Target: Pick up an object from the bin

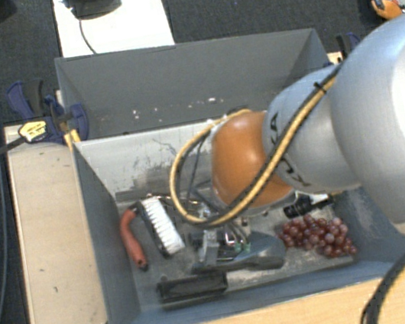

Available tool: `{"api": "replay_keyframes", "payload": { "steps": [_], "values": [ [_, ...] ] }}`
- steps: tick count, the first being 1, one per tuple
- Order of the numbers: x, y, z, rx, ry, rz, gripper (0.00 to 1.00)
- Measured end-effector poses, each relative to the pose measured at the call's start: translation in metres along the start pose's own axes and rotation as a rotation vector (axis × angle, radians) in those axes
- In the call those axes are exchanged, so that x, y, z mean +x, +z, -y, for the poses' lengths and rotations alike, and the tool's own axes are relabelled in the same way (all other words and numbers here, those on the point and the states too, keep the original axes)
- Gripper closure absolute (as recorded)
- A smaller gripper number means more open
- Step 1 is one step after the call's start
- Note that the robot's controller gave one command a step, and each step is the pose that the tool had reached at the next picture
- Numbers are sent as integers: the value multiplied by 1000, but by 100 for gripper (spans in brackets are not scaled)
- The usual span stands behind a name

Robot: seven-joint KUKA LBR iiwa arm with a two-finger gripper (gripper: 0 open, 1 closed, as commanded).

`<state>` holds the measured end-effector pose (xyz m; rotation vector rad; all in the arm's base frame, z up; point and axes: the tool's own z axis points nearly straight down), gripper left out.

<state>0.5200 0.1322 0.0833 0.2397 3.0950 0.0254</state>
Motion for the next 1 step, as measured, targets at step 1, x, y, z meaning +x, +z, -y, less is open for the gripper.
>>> {"api": "replay_keyframes", "payload": {
  "steps": [1],
  "values": [
    [-10,1,50,-18,71,16,100]
  ]
}}
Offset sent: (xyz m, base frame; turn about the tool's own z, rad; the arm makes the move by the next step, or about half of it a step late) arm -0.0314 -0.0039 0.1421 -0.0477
